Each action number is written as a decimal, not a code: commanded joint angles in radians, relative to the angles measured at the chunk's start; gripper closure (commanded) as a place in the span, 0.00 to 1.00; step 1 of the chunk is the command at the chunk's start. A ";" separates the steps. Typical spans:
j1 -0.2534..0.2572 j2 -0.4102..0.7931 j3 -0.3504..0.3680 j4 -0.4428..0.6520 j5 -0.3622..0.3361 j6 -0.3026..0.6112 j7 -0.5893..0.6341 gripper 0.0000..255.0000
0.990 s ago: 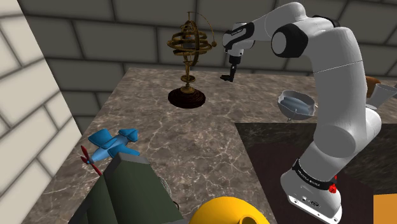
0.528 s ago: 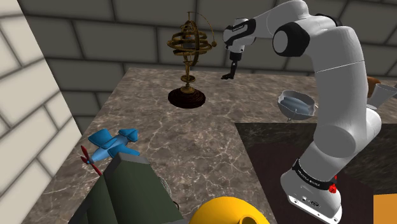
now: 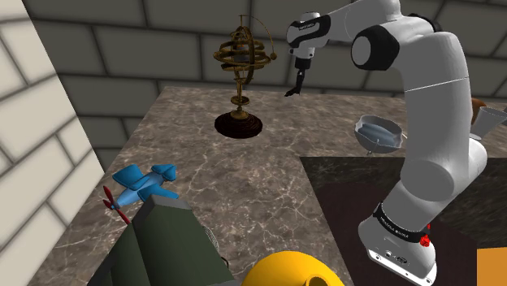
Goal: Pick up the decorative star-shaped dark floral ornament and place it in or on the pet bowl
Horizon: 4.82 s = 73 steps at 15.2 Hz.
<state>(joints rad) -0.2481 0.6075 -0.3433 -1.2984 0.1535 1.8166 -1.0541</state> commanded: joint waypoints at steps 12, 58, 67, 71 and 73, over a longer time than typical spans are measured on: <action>-0.018 -0.004 -0.005 0.172 -0.004 -0.174 0.004 1.00; -0.170 -1.533 -0.063 -1.261 -0.526 -0.201 -0.054 1.00; -0.185 -1.536 -0.103 -1.378 -0.565 -0.087 -0.042 1.00; -0.192 -1.528 -0.125 -1.430 -0.587 -0.027 -0.036 1.00; -0.192 -1.528 -0.125 -1.430 -0.587 -0.027 -0.036 1.00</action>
<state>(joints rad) -0.4388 -0.9183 -0.4673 -2.7223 -0.4313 1.7853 -1.0910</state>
